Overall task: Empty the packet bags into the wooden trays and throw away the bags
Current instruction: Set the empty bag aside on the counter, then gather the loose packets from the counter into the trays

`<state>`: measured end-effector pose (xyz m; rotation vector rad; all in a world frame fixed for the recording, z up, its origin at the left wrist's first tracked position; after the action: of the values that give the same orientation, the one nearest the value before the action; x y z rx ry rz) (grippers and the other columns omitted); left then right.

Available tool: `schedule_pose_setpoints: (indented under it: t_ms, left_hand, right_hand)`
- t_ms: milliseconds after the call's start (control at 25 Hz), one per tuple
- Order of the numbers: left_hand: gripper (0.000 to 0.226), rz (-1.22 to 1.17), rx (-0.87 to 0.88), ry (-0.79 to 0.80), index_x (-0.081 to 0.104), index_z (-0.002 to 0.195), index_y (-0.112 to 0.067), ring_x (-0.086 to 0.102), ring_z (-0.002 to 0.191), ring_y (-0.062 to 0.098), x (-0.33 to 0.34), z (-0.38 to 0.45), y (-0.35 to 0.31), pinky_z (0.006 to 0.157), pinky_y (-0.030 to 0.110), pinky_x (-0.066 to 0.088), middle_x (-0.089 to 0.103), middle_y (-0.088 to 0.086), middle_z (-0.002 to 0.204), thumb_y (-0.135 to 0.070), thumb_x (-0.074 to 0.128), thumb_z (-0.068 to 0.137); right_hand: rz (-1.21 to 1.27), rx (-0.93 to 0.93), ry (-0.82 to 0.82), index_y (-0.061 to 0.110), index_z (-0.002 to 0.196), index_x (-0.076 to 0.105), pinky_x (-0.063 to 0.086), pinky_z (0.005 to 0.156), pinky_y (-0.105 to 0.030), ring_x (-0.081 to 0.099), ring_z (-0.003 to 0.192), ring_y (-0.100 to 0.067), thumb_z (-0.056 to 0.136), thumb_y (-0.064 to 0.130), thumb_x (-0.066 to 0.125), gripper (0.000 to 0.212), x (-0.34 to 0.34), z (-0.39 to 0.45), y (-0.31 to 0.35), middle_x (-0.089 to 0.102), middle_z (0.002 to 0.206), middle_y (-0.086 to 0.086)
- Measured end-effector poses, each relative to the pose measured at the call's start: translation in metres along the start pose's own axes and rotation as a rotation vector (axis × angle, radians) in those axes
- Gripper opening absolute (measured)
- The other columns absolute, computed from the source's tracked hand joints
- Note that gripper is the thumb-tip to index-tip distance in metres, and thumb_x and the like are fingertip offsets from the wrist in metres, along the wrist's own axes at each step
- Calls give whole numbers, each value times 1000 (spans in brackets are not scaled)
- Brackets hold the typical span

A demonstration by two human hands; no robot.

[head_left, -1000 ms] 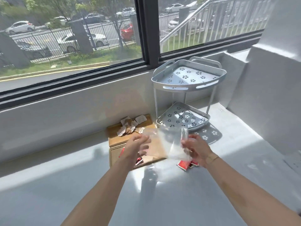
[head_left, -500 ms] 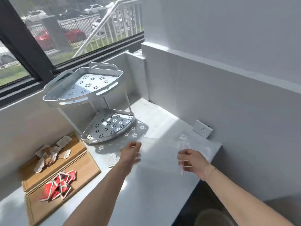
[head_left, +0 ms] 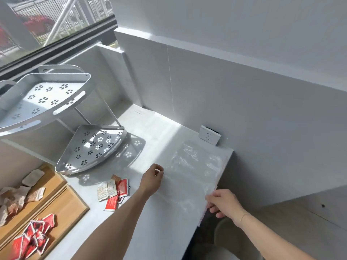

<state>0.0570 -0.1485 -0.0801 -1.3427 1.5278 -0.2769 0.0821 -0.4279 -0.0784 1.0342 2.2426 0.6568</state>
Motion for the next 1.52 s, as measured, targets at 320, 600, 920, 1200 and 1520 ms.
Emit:
schedule_pose_setpoints:
  t_ms: [320,600,920,1200,1520]
  left_hand:
    - [7,195,15,-48,58,91,-28,61,73,12,15,8,3,64,31,47,63,-11,79,-29,52,87]
    - [11,152,10,-92,58,95,-28,60,79,11,14,5,3,67,31,47,63,-11,86,-32,53,87]
    - [14,112,84,-168,61,98,-30,63,81,8,-29,-21,20,73,33,53,63,-12,92,-36,59,85]
    - [14,95,-54,-319,64,97,-30,61,80,5,-83,-74,70,74,30,51,65,-14,92,-34,64,83]
    - [26,104,-274,-423,63,108,-25,61,91,15,-137,-107,111,78,33,52,67,-6,102,-36,65,85]
  right_hand:
    - [-293,7,-132,17,71,72,57,55,-31,67,55,-15,87,45,60,35,-2,11,-1,75,67,-1]
    - [-715,-93,-183,17,57,57,57,65,-31,66,58,-17,84,66,47,57,-13,5,9,68,60,4]
    - [-1284,-395,-106,27,72,57,40,54,-25,58,63,-10,88,54,42,35,-15,6,76,57,67,11]
    - [-1361,-752,-10,26,90,63,43,61,-28,65,77,-19,87,48,46,28,63,8,148,68,83,6]
    - [-1343,-1045,216,32,117,58,46,80,-32,60,107,-17,92,42,53,27,176,21,195,66,113,8]
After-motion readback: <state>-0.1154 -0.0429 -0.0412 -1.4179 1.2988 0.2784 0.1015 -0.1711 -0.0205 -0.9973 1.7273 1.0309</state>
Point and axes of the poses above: each hand's wrist, its own z-axis towards the middle knuckle, its own x-axis out of the palm, y = z × x, the point moved 2 cm from there along z, towards the middle knuckle
